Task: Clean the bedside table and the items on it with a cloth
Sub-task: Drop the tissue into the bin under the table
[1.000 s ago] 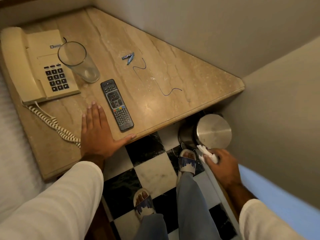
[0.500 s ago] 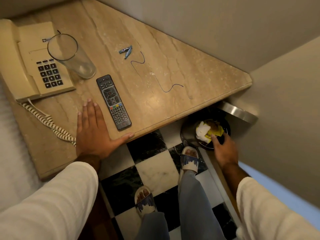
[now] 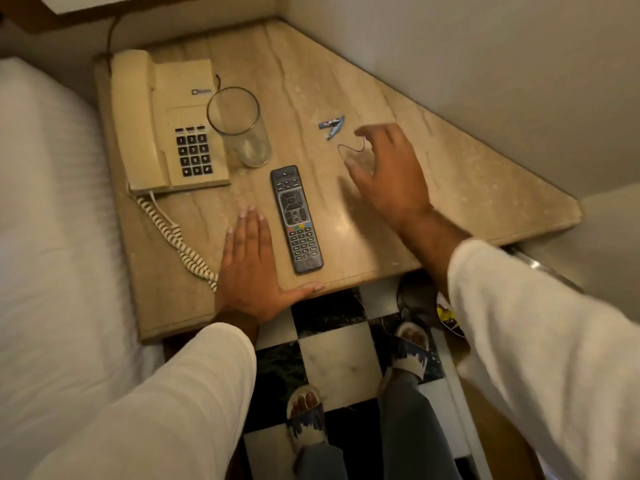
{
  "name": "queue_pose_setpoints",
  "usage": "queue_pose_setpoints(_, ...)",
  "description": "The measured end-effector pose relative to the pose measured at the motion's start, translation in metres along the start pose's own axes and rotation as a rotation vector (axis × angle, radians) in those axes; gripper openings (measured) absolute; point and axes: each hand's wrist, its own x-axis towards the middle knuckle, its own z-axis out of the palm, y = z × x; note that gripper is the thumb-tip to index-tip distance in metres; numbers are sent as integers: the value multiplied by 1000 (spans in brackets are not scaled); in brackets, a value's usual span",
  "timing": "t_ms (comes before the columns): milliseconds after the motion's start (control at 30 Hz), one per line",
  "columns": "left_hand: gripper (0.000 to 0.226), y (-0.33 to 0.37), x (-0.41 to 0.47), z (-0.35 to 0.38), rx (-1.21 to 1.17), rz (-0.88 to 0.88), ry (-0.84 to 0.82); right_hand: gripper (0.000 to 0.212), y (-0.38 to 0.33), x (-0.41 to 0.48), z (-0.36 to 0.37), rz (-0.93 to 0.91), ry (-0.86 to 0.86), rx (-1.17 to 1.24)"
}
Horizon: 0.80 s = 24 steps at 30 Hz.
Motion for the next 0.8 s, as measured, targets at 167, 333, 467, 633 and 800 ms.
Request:
queue_pose_setpoints(167, 153, -2, 1, 1, -2, 12, -4, 47, -13, 70, 25, -71, -201, -317)
queue_pose_setpoints(333, 153, -2, 1, 1, -3, 12, -9, 34, -12, 94, 25, -43, -243, -432)
queue_pose_setpoints(467, 153, -2, 1, 0, -6, 10, -13, 26, -2, 57, 2, 5, 4, -127)
queue_pose_setpoints(633, 152, 0, 1, 2, -2, 15, 9, 18, 35, -91, -47, 225, 217, 200)
queue_pose_setpoints(800, 152, -3, 3, 7, 3, 19, 8, 23, 107, -236, -68, 590, 150, 95)
